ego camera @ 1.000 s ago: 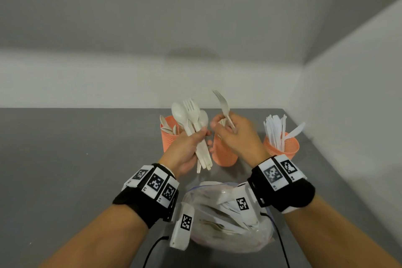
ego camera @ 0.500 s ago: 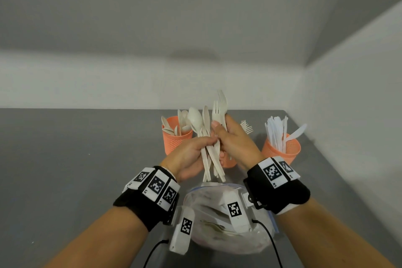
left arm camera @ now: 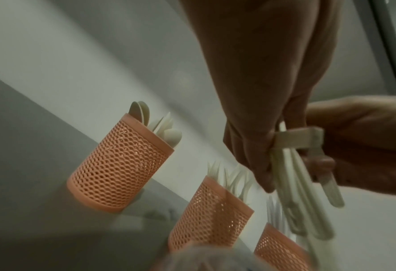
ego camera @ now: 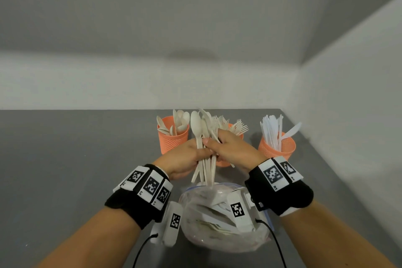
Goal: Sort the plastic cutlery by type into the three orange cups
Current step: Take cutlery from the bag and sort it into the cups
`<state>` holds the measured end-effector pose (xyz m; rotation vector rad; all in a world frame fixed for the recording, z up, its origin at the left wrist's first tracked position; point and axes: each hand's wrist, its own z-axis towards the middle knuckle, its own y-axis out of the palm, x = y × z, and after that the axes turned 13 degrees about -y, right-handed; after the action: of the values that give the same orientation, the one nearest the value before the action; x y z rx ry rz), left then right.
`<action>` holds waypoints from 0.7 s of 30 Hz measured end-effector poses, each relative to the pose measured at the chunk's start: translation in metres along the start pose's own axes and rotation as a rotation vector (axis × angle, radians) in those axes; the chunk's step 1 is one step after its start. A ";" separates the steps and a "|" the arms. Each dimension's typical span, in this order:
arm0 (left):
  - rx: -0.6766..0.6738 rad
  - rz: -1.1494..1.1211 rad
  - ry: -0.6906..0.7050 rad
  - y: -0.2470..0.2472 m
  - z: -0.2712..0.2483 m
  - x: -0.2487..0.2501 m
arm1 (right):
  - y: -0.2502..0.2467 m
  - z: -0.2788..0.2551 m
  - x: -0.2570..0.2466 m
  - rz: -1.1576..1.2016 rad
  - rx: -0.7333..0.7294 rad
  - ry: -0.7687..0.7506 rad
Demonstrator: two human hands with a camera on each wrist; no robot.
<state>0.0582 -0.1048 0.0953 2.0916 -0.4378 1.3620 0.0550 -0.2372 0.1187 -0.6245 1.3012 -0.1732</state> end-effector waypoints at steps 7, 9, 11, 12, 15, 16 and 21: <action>-0.074 -0.129 -0.010 -0.006 -0.004 0.003 | 0.003 -0.001 0.002 0.019 0.048 -0.079; -0.050 -0.181 0.012 -0.007 -0.003 0.001 | 0.005 -0.002 0.001 0.090 0.068 -0.082; -0.022 -0.238 0.049 -0.008 -0.003 0.001 | 0.008 -0.003 0.002 0.179 0.105 -0.063; -0.004 -0.261 0.066 -0.008 -0.002 0.001 | 0.009 -0.002 0.004 0.176 0.147 -0.067; 0.063 -0.284 0.108 -0.005 -0.001 0.002 | 0.009 0.001 0.006 0.076 0.285 -0.128; 0.074 -0.284 0.123 -0.004 0.000 0.003 | 0.009 0.002 0.008 0.050 0.327 -0.151; 0.072 -0.330 0.158 0.003 0.001 0.005 | 0.011 0.003 0.007 -0.048 0.424 -0.237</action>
<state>0.0595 -0.1078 0.1008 1.9856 0.0233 1.3456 0.0575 -0.2308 0.1075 -0.3025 0.9807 -0.3913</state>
